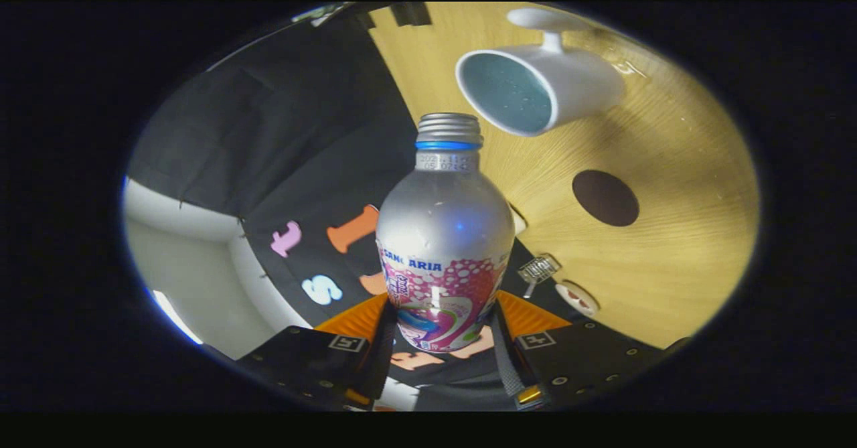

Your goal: Take the bottle from table, then pour the juice into the cup, finally place the bottle on the coaster

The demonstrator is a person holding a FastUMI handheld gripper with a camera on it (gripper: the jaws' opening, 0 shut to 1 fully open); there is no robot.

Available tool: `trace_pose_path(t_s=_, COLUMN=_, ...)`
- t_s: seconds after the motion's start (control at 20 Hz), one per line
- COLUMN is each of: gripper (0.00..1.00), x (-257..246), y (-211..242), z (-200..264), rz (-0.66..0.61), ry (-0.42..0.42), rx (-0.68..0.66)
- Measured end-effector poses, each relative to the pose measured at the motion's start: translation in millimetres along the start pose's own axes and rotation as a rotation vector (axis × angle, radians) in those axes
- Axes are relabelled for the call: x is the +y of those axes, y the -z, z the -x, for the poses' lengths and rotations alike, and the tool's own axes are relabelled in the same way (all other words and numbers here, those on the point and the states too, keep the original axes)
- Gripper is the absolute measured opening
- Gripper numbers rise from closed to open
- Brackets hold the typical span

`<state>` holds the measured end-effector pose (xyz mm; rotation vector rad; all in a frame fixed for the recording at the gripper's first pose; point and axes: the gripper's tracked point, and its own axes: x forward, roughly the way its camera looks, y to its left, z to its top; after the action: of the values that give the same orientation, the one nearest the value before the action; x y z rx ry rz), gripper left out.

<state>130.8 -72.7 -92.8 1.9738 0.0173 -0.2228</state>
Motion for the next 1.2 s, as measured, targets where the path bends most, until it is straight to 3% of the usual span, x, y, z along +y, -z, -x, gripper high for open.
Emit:
trace_pose_path(t_s=0.2, gripper=0.67, x=-43.6, y=13.3, z=-0.5, rz=0.547, ry=0.109, rx=0.047)
trace_pose_path(t_s=0.6, gripper=0.67, x=-87.4, y=-10.6, z=-45.8, rz=1.687, ry=0.264, rx=0.084)
trace_pose_path(t_s=0.8, gripper=0.7, x=-87.9, y=-20.8, z=-70.6, rz=2.119, ry=0.282, rx=0.046)
trace_pose_path(t_s=0.95, gripper=0.7, x=-86.0, y=-26.9, z=-82.9, rz=2.224, ry=0.271, rx=0.031)
trace_pose_path(t_s=1.2, gripper=0.72, x=-107.7, y=-53.4, z=-93.0, rz=2.094, ry=0.36, rx=0.052)
